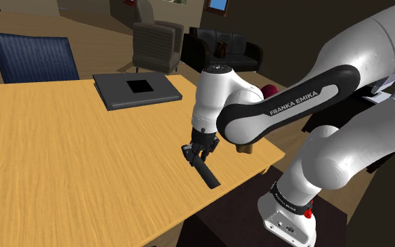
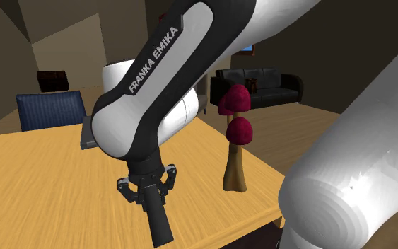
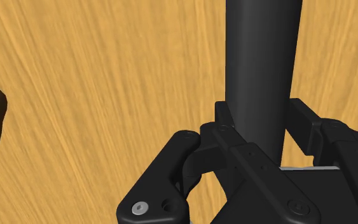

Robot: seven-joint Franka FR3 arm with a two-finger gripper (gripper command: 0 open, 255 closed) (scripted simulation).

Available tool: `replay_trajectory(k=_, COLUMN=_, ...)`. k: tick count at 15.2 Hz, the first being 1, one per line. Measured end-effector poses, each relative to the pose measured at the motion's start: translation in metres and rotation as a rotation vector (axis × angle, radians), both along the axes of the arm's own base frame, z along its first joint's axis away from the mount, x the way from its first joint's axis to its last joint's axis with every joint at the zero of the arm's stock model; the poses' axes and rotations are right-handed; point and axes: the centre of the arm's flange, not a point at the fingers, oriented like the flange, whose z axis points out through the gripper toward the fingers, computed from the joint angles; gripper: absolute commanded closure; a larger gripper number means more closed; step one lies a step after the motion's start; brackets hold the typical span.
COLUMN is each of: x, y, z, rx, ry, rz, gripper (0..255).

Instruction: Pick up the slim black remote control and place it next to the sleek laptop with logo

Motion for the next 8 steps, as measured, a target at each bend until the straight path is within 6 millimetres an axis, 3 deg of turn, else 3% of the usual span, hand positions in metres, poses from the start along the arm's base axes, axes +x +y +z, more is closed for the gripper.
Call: replay_trajectory(k=8, x=-0.001, y=0.0, z=0.035, rx=-0.002, ry=0.005, rz=-0.001, gripper=255)
